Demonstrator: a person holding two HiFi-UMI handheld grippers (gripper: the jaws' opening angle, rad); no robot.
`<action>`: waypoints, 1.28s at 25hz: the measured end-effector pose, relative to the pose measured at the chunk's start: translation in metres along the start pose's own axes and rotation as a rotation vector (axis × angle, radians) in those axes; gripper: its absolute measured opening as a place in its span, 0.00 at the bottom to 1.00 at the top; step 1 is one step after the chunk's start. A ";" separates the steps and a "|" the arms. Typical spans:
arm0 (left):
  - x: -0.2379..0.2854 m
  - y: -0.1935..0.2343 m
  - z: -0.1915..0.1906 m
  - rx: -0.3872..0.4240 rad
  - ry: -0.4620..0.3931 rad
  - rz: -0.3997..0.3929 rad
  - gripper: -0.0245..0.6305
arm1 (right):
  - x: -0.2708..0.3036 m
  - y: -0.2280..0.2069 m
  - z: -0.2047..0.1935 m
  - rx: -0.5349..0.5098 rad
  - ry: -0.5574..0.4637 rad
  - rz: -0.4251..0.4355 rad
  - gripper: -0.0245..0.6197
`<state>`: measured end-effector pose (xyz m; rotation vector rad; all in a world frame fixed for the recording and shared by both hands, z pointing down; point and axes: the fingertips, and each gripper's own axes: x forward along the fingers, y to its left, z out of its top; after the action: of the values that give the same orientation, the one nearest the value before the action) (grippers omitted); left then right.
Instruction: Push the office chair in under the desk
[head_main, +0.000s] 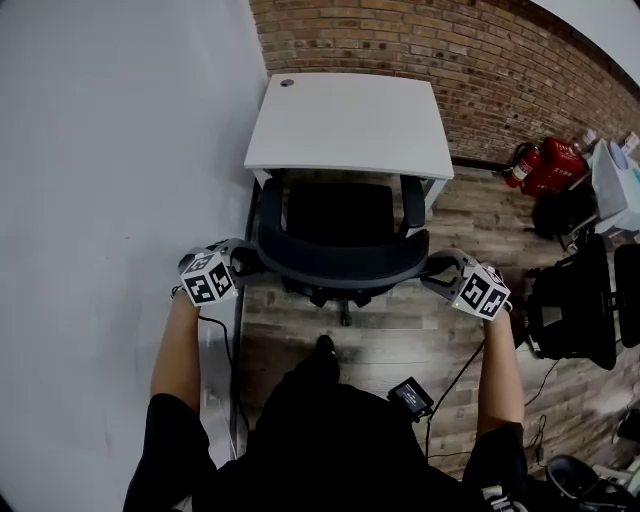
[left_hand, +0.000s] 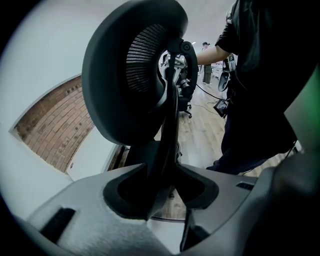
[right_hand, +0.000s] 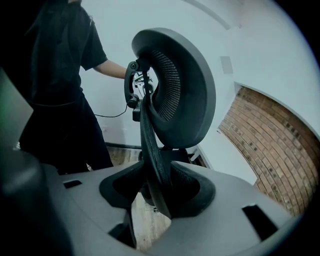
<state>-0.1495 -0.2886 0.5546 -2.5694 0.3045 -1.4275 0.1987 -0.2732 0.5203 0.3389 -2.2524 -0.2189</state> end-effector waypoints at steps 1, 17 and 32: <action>0.002 0.007 -0.001 0.002 -0.001 0.001 0.30 | 0.003 -0.006 -0.001 0.006 0.002 0.000 0.30; 0.033 0.107 0.003 0.042 -0.050 0.001 0.30 | 0.027 -0.104 -0.012 0.072 0.040 -0.013 0.31; 0.081 0.212 0.015 -0.005 -0.019 -0.009 0.30 | 0.050 -0.213 -0.038 0.062 0.019 -0.024 0.32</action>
<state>-0.1141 -0.5133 0.5575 -2.5897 0.2942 -1.4058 0.2329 -0.4926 0.5236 0.4003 -2.2411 -0.1578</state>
